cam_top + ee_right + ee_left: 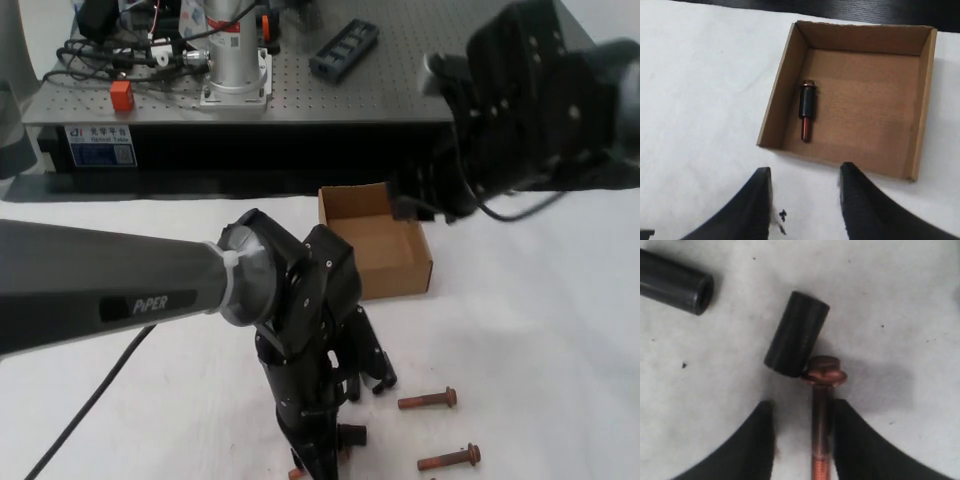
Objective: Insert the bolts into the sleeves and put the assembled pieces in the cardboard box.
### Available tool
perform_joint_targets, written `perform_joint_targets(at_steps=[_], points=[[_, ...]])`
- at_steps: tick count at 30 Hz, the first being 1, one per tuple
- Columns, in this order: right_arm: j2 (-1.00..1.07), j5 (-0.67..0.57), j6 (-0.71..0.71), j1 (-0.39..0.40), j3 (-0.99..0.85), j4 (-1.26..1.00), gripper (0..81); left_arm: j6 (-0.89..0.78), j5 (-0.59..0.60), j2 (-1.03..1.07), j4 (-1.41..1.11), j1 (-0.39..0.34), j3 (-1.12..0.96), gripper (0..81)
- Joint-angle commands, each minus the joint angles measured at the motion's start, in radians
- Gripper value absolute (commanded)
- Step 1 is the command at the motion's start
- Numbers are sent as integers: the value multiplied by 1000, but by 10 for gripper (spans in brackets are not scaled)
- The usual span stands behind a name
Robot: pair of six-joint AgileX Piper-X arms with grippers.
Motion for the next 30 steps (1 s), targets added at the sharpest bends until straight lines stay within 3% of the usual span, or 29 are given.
perform_joint_targets(at_steps=[1,6,12,21,30], points=[[-48,-2,-1,-12,39,-12,324,10,-5,28,-11,-29,-11,153],[-149,-2,-18,-23,111,46,324,9,-16,44,-11,-56,-11,7],[-145,-1,-77,10,113,223,324,-169,-144,-54,-1,-44,-8,6],[69,65,-77,119,70,201,324,-453,-126,-464,-200,86,161,6],[286,159,-121,168,-56,199,324,-548,-110,-737,-359,125,361,6]])
